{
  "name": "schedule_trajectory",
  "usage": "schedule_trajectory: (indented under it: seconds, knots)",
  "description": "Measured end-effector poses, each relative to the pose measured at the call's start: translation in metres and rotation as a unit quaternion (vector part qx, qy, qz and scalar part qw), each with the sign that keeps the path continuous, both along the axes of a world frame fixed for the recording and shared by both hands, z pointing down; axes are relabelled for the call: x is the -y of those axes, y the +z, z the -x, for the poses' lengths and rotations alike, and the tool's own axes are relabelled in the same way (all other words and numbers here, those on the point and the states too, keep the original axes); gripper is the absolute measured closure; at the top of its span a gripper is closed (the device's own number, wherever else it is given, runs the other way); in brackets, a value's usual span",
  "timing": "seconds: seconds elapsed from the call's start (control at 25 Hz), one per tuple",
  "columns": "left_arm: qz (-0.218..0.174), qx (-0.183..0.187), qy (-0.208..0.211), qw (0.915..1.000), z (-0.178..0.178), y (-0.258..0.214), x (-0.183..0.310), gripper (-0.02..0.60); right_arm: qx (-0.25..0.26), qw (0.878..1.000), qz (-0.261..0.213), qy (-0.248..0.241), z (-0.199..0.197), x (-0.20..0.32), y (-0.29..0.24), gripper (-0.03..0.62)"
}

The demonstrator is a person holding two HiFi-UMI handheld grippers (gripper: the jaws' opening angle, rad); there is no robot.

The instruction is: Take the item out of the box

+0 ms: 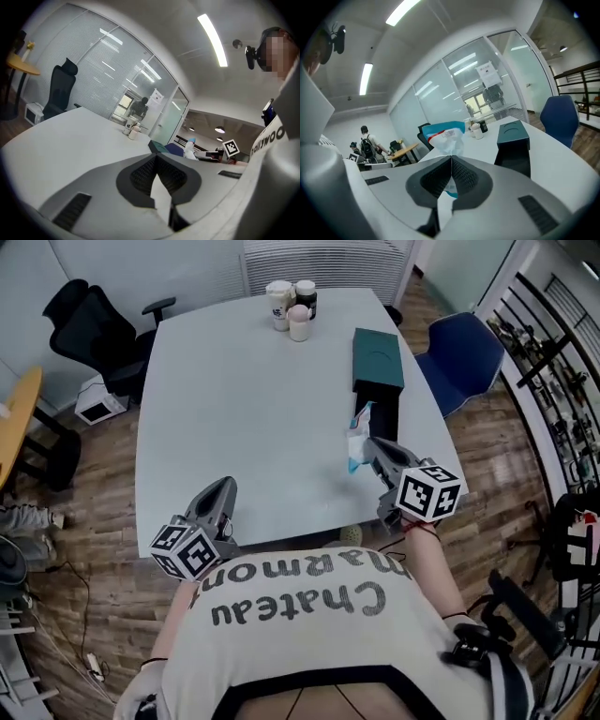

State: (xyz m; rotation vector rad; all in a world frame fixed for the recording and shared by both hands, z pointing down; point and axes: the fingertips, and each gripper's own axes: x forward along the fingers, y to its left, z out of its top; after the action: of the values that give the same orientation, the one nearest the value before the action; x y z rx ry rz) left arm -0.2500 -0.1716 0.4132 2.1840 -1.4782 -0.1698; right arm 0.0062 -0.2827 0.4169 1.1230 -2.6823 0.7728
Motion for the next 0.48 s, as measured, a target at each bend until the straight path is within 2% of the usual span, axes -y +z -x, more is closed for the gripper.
schedule_trajectory:
  seconds: [0.16,0.36,0.48]
  knots:
    - [-0.010,0.002,0.055,0.9984,-0.029,0.007,-0.014,0.592,0.004,0.999,0.006,0.032,-0.021,-0.050,0.012,0.592]
    - [0.015,-0.011,0.098,0.9950,-0.041,0.009,0.005,0.592,-0.012,0.997,0.036,0.064,-0.027,-0.065,0.016,0.592]
    - [0.011,-0.014,0.119,0.9927,-0.057,0.007,0.005,0.592,-0.011,0.997,0.033,0.073,-0.038,-0.079,0.015,0.592]
